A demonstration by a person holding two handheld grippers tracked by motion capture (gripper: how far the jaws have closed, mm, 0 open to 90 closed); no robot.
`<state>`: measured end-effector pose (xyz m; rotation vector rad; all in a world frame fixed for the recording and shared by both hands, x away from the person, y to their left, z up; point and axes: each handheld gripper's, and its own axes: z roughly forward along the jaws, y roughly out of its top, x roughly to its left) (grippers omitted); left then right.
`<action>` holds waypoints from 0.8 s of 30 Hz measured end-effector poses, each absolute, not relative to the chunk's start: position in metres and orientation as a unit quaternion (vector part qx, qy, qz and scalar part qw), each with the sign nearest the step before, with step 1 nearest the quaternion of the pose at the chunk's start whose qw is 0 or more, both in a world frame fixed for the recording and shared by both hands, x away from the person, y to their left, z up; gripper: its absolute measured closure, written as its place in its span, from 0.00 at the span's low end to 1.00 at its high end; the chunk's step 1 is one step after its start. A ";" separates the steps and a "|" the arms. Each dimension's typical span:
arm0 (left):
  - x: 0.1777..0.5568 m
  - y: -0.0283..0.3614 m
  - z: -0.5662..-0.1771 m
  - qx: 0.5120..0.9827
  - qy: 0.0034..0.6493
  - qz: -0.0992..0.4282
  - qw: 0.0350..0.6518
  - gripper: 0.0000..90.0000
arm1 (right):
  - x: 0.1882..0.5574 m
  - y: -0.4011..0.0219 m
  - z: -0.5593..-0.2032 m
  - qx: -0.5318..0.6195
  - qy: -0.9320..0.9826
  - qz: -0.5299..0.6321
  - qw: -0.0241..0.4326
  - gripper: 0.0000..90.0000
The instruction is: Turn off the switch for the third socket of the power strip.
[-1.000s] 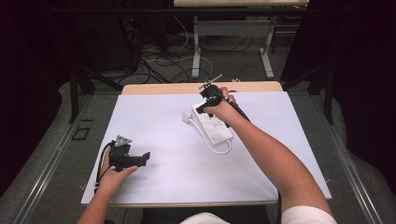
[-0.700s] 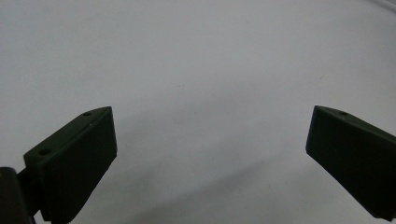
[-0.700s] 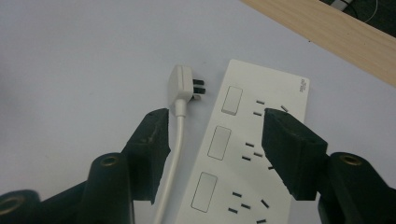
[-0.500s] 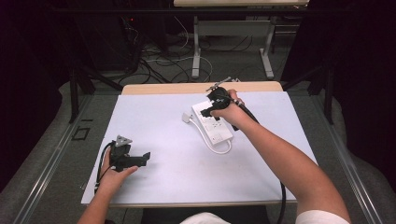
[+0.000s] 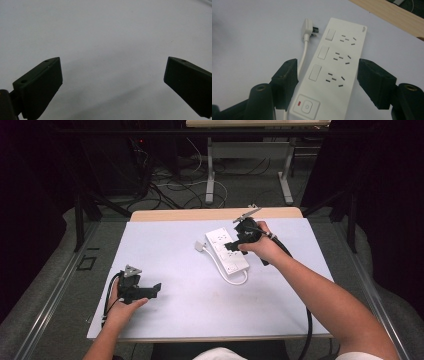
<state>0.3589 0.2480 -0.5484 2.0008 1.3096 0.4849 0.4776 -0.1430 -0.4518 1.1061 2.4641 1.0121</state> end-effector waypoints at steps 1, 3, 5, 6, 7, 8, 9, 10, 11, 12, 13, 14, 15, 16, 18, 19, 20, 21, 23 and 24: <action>0.359 0.248 -0.548 0.771 0.503 0.186 0.343 0.02 | 0.476 -0.145 -0.452 0.380 0.848 0.348 0.127 0.37; 0.358 0.248 -0.548 0.770 0.505 0.186 0.343 0.02 | 0.472 -0.150 -0.452 0.381 0.847 0.348 0.129 0.37; 0.358 0.248 -0.548 0.770 0.505 0.185 0.343 0.02 | 0.468 -0.155 -0.453 0.384 0.846 0.346 0.128 0.37; 0.358 0.248 -0.548 0.770 0.505 0.185 0.343 0.02 | 0.466 -0.158 -0.453 0.385 0.846 0.348 0.125 0.37; 0.358 0.248 -0.548 0.770 0.505 0.185 0.342 0.02 | 0.464 -0.160 -0.454 0.384 0.845 0.348 0.129 0.37; 0.358 0.248 -0.548 0.770 0.505 0.186 0.343 0.02 | 0.461 -0.163 -0.454 0.388 0.843 0.350 0.125 0.37; 0.358 0.247 -0.548 0.770 0.505 0.186 0.344 0.02 | 0.459 -0.165 -0.456 0.389 0.841 0.353 0.131 0.36; 0.358 0.247 -0.549 0.769 0.505 0.188 0.344 0.02 | 0.457 -0.167 -0.456 0.388 0.842 0.353 0.126 0.35; 0.358 0.247 -0.548 0.769 0.505 0.187 0.344 0.02 | 0.455 -0.170 -0.457 0.392 0.840 0.354 0.128 0.33; 0.358 0.247 -0.548 0.769 0.505 0.189 0.344 0.02 | 0.453 -0.172 -0.458 0.392 0.837 0.360 0.127 0.32; 0.358 0.247 -0.548 0.769 0.505 0.187 0.344 0.02 | 0.450 -0.174 -0.459 0.395 0.834 0.363 0.131 0.32; 0.358 0.246 -0.549 0.767 0.506 0.191 0.345 0.02 | 0.447 -0.176 -0.460 0.395 0.833 0.364 0.133 0.30; 0.359 0.246 -0.549 0.768 0.505 0.190 0.345 0.02 | 0.445 -0.178 -0.462 0.392 0.833 0.365 0.138 0.27; 0.358 0.245 -0.549 0.764 0.508 0.190 0.349 0.02 | 0.443 -0.180 -0.463 0.391 0.833 0.365 0.140 0.27; 0.358 0.245 -0.549 0.764 0.508 0.191 0.349 0.02 | 0.437 -0.182 -0.464 0.392 0.830 0.370 0.145 0.24; 0.358 0.245 -0.549 0.764 0.508 0.192 0.349 0.02 | 0.435 -0.184 -0.464 0.394 0.829 0.370 0.145 0.22; 0.358 0.246 -0.549 0.767 0.506 0.191 0.346 0.02 | 0.433 -0.186 -0.465 0.391 0.829 0.371 0.150 0.21; 0.358 0.246 -0.549 0.768 0.505 0.191 0.345 0.02 | 0.431 -0.187 -0.465 0.393 0.827 0.373 0.149 0.20; 0.358 0.246 -0.549 0.767 0.505 0.191 0.345 0.02 | 0.427 -0.190 -0.466 0.396 0.824 0.374 0.152 0.18; 0.358 0.246 -0.549 0.767 0.505 0.192 0.345 0.02 | 0.426 -0.192 -0.467 0.394 0.825 0.373 0.156 0.18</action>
